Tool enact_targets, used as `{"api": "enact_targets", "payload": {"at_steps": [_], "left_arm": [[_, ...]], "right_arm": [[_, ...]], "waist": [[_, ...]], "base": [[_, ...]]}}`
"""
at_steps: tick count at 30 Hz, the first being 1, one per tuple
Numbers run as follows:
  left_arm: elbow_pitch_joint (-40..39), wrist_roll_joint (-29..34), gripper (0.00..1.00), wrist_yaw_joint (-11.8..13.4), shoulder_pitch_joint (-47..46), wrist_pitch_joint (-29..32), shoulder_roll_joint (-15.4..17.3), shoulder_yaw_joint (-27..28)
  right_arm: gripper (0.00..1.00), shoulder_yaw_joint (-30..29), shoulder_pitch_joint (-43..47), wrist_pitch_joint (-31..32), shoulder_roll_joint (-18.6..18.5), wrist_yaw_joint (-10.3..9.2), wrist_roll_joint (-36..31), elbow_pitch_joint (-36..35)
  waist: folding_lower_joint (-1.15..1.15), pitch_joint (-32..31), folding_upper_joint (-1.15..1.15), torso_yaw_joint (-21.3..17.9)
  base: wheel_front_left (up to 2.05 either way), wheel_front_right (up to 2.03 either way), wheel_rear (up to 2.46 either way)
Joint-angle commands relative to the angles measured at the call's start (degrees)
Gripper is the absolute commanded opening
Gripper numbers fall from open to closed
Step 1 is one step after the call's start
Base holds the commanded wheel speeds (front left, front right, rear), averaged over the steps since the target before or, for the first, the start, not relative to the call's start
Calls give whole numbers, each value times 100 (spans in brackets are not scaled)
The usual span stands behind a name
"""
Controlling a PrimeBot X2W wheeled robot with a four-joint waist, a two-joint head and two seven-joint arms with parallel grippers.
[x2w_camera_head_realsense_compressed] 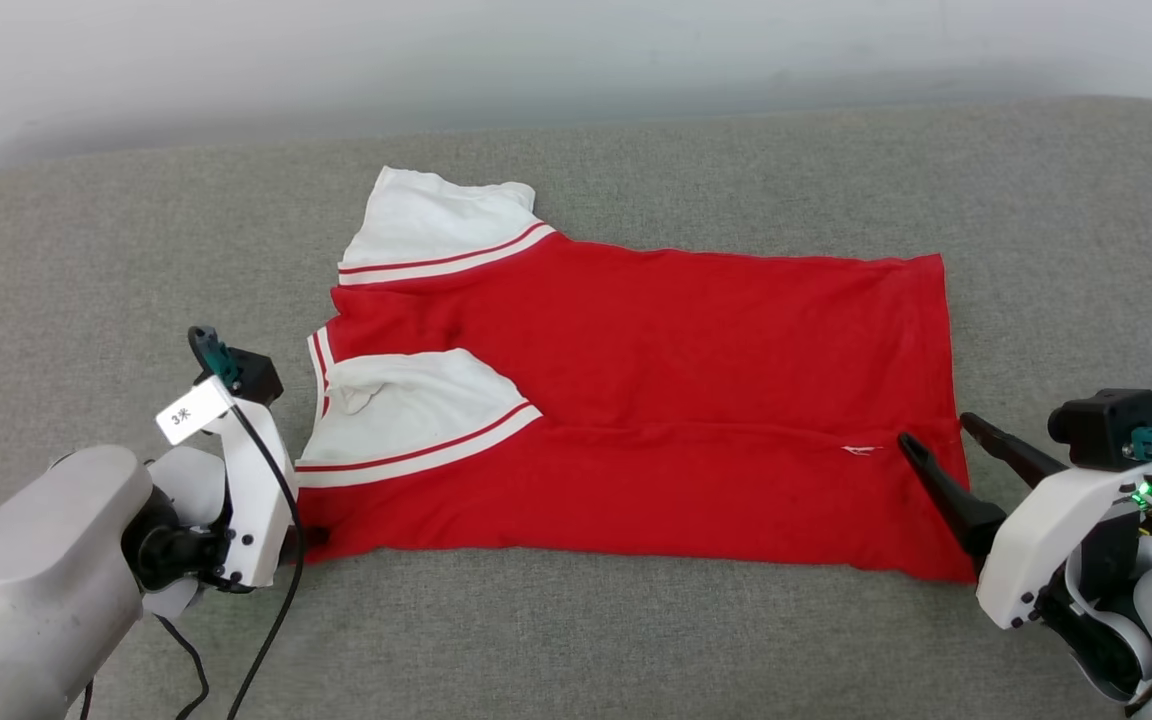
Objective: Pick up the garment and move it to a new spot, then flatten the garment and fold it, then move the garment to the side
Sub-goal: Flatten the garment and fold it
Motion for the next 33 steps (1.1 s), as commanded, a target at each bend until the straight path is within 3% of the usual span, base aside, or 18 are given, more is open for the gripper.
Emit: {"api": "enact_targets", "payload": {"at_steps": [1,5,6,7,8,17,26,33], "left_arm": [[49,-10,100,-8,157,-44,-76,-38],[130,-37,100,-8,302,-173,-259,-195],[127,-59,95,-8,348,-143,-277,-260],[114,-80,34,-8,383,-137,-279,-307],[86,-92,0,-9,407,-151,-276,-349],[-345,91,0,-9,344,-993,118,-480],[-842,346,0,-8,202,-1542,344,-549],[-1023,537,0,-8,117,-1655,398,-607]], "right_arm": [[100,-2,-98,-8,38,-5,-28,-19],[100,-1,-99,-1,64,-5,-39,-1],[100,0,-102,3,59,-5,-38,3],[100,-1,-109,10,48,-5,-32,2],[100,-10,-123,24,25,-5,-25,0],[100,-160,-176,408,-389,-5,-52,-306],[100,-365,78,2359,-1036,-5,187,-814],[100,-604,325,3270,-829,-5,189,-915]], "waist": [[0,36,0,-22],[0,90,0,-34],[0,91,0,-37],[0,90,0,-40],[0,85,0,-43],[0,-182,0,-64],[0,-294,0,60],[0,-201,0,143]], "base": [[0,0,0],[0,0,0],[0,0,0],[0,0,0],[0,0,0],[0,0,0],[0,0,0],[0,0,0]]}}
